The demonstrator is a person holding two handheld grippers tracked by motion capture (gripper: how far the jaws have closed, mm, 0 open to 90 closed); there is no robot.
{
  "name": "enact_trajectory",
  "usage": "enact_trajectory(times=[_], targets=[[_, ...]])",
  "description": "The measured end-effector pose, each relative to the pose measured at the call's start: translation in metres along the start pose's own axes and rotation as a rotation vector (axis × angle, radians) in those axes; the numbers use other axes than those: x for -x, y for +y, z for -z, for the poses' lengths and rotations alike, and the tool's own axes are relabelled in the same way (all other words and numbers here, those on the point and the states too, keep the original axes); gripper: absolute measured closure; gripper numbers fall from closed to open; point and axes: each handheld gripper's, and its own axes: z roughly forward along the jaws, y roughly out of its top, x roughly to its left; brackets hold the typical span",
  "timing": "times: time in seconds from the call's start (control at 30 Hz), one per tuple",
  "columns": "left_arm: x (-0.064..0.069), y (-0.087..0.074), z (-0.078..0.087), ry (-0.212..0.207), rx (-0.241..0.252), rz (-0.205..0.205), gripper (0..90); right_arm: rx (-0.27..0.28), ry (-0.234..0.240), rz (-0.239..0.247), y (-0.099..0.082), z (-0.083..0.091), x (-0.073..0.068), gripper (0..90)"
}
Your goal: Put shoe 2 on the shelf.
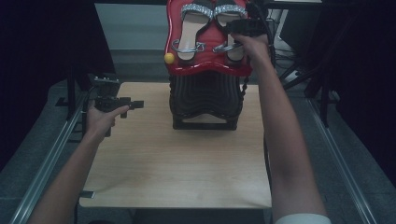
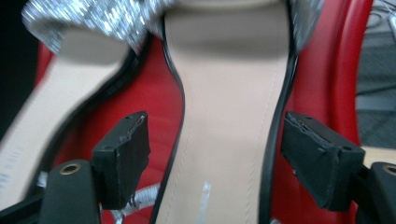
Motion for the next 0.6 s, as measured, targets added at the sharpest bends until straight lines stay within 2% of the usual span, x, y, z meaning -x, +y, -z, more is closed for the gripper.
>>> enact_trajectory(times=[0.13, 0.2, 0.27, 0.43, 0.47, 0.5, 0.6], targets=[[0.0, 0.001, -0.001, 0.0, -0.003, 0.002, 30.7, 0.071, 0.062, -0.017, 0.003, 0.02, 0.013, 21.5], [0.0, 0.001, -0.001, -0.002, -0.003, -0.004, 30.7, 0.095, 0.094, -0.014, 0.001, 0.033, 0.022, 24.6], [0.001, 0.001, -0.002, -0.005, -0.005, -0.007, 30.7, 0.1, 0.136, 0.013, -0.006, 0.048, 0.034, 30.2], [0.005, 0.001, -0.003, -0.018, 0.0, -0.026, 30.7, 0.094, 0.234, 0.076, -0.037, 0.078, 0.065, 45.3], [0.005, 0.0, -0.003, -0.019, -0.001, -0.031, 30.8, 0.091, 0.266, 0.098, -0.052, 0.088, 0.078, 48.8], [0.006, 0.0, -0.002, -0.02, 0.003, -0.035, 30.8, 0.091, 0.266, 0.098, -0.052, 0.088, 0.078, 48.8], [0.006, -0.001, 0.0, -0.024, 0.008, -0.039, 30.8, 0.103, 0.293, 0.122, -0.08, 0.104, 0.1, 50.8]])
